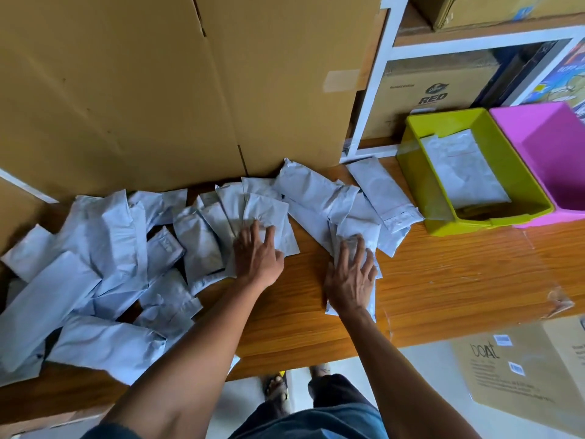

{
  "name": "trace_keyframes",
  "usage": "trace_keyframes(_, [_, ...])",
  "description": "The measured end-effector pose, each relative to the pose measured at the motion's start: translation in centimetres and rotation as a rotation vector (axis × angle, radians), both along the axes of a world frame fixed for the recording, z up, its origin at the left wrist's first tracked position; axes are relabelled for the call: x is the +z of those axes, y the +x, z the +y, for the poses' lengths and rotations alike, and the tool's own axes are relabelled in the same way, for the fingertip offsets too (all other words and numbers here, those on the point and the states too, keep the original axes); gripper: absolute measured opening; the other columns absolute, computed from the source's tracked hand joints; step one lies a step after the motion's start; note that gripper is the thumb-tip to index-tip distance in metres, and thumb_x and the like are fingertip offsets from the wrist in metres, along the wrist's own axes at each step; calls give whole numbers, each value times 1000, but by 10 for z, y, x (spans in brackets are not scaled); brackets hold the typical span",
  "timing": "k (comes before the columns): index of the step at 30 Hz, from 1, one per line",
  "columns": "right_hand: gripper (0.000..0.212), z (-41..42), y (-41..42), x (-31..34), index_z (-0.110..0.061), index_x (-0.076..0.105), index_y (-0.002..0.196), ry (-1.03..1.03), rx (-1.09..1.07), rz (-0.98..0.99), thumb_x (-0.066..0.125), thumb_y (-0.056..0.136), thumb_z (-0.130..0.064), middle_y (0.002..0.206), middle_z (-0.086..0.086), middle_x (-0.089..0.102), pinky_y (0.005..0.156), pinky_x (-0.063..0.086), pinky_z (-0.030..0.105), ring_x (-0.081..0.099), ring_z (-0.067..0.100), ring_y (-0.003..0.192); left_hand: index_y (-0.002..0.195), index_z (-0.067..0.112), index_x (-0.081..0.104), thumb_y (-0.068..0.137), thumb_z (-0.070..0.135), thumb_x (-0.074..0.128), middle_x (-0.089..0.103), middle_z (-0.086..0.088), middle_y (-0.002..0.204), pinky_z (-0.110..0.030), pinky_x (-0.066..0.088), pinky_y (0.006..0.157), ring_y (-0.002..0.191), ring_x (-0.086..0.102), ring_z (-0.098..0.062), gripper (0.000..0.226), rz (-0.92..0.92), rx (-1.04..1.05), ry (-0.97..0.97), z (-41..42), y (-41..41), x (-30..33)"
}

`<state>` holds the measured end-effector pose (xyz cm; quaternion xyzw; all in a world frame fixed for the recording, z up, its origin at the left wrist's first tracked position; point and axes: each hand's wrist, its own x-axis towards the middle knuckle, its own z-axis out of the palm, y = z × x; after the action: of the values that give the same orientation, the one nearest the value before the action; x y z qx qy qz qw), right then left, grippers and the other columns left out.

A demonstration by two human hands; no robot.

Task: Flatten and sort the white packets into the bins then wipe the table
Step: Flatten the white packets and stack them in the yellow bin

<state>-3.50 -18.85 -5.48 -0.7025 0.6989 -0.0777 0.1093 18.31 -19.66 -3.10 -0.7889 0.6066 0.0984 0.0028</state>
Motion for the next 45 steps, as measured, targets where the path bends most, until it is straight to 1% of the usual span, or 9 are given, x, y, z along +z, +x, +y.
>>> trace_keyframes(2, [65, 10, 3, 1, -25, 31, 154, -9, -10, 16, 53, 98, -50, 170, 17, 10, 108, 41, 60, 31, 49, 145, 138, 24, 43, 89, 49, 66, 28, -18, 159, -56, 41, 110, 141, 34, -43, 60, -3, 2, -45, -1, 3, -1])
trace_keyframes(4, [74, 16, 4, 1, -31, 26, 159, -11, -20, 39, 52, 96, -58, 171, 18, 4, 106, 39, 60, 25, 50, 147, 143, 26, 38, 91, 53, 65, 15, -19, 166, -60, 35, 115, 148, 24, -48, 65, 8, 5, -47, -5, 7, -5])
trace_keyframes(6, [77, 18, 3, -1, -35, 18, 163, -13, -12, 45, 52, 97, -57, 171, 19, 0, 109, 36, 60, 22, 50, 149, 159, 35, 20, 96, 57, 57, -9, -16, 173, -63, 20, 124, 156, 3, -52, 76, 11, -12, 9, -9, 9, -11])
trace_keyframes(8, [76, 20, 1, -2, -36, 15, 164, -18, 1, 28, 51, 99, -47, 171, 19, 1, 113, 35, 60, 22, 49, 150, 166, 39, 3, 103, 56, 49, -20, -13, 173, -64, 8, 127, 157, -11, -51, 79, 5, -46, 53, -10, 10, -17])
trace_keyframes(12, [75, 25, -1, 1, -34, 20, 163, -24, -1, 24, 52, 95, -30, 170, 16, 9, 108, 40, 60, 29, 47, 146, 166, 39, 11, 104, 41, 52, -10, -13, 175, -65, 17, 126, 159, -3, -48, 74, 24, -80, -8, 0, 12, -16])
trace_keyframes(18, [71, 38, 3, 16, -30, 28, 161, -30, -11, 14, 50, 93, -27, 169, 18, 14, 106, 42, 60, 33, 48, 143, 165, 39, 16, 102, 37, 56, 0, -14, 174, -61, 40, 116, 155, 16, -45, 75, 36, -124, -63, 22, 8, -3])
trace_keyframes(23, [76, 48, 6, 31, -31, 26, 162, -65, -17, -2, 55, 92, -24, 170, 18, 15, 107, 41, 60, 27, 48, 149, 167, 39, 10, 104, 39, 51, -3, -10, 175, -59, 38, 119, 158, 12, -43, 75, 80, -139, -140, 38, -6, 13])
trace_keyframes(34, [80, 40, -19, 94, -27, 23, 164, -213, -13, 14, 56, 91, -30, 171, 15, 17, 103, 43, 57, 21, 48, 153, 168, 34, 17, 106, 36, 45, 5, -6, 176, -59, 45, 111, 160, 9, -37, 68, 190, -252, -383, 29, -61, 76])
trace_keyframes(45, [78, -2, -101, 135, -26, 25, 163, -291, -62, 47, 57, 92, -34, 171, 11, 18, 106, 42, 59, 21, 48, 153, 167, 34, 20, 107, 33, 45, 10, -4, 176, -62, 40, 111, 159, 12, -36, 66, 283, -329, -437, -10, -164, 117])
